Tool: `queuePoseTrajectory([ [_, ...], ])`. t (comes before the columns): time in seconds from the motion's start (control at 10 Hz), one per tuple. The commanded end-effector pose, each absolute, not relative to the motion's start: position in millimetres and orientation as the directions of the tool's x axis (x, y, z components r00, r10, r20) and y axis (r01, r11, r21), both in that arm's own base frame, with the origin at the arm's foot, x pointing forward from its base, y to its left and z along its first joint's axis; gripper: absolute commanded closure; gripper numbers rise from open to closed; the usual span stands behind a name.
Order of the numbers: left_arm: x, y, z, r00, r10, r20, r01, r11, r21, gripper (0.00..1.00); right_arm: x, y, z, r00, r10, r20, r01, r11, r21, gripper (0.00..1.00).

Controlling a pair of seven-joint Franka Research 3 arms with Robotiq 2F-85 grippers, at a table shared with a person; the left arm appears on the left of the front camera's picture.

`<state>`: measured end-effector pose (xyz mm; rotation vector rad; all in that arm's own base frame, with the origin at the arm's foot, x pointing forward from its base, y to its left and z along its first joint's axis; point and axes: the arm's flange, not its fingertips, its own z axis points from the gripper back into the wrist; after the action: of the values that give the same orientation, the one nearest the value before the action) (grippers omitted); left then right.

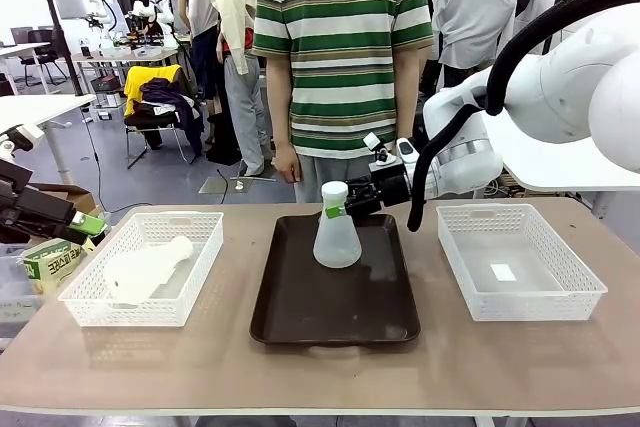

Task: Prepare the laboratory tools.
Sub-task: Place the picked Big flask upright in the Handle tray as instructed by the person.

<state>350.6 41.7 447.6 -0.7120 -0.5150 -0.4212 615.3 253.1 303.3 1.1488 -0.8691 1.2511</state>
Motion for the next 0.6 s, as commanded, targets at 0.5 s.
queuePoseTrajectory([
  [0.5, 352.0, 43.2, 446.3, 0.785, -0.186, 0.591, 0.541, 0.671, -0.507, 0.0, 614.5, 252.5, 303.3, 0.152, 0.286, 0.946, -0.981, -0.07, 0.179, 0.0],
])
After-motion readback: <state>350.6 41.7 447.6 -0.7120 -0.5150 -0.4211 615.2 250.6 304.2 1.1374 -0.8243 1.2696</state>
